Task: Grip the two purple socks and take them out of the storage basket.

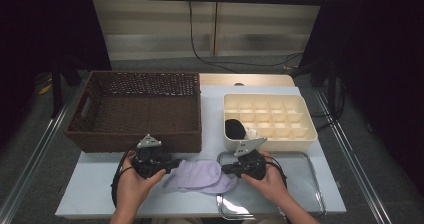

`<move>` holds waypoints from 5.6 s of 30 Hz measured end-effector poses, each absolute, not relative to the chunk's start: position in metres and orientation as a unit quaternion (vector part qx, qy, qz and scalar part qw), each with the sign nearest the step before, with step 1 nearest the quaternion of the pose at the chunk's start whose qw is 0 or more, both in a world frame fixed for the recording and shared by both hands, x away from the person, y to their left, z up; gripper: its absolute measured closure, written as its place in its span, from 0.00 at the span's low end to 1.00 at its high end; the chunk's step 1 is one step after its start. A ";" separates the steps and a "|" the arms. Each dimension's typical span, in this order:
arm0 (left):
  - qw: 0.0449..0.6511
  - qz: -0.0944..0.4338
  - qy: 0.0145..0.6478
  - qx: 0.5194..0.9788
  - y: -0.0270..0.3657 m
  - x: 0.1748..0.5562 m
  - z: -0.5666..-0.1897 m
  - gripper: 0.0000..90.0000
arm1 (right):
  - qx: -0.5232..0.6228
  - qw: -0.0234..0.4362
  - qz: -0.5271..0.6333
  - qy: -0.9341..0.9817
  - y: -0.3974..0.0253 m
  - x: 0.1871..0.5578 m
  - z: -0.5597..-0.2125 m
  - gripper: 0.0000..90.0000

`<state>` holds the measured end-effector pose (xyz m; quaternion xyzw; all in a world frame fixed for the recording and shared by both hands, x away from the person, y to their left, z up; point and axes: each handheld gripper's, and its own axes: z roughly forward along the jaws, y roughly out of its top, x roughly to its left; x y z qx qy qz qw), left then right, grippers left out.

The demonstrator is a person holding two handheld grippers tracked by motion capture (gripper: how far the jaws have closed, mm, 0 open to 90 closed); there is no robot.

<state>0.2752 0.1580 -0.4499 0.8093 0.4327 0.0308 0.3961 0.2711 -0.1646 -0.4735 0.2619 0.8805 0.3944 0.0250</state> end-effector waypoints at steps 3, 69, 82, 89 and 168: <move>0.385 0.011 0.429 0.817 0.155 0.276 -0.458 0.66 | 0.268 0.024 0.391 0.880 -0.167 0.270 -0.475 1.00; 0.341 0.014 0.440 0.831 0.150 0.273 -0.459 0.99 | 0.293 0.034 0.413 0.862 -0.194 0.265 -0.476 0.99; 0.342 0.009 0.440 0.831 0.148 0.272 -0.459 0.99 | 0.296 0.017 0.444 0.846 -0.200 0.250 -0.466 0.80; 0.344 0.010 0.438 0.830 0.147 0.271 -0.458 0.99 | 0.278 0.004 0.418 0.865 -0.185 0.244 -0.479 0.68; 0.356 0.000 0.437 0.826 0.149 0.278 -0.463 0.98 | 0.293 0.034 0.414 0.861 -0.178 0.284 -0.480 0.97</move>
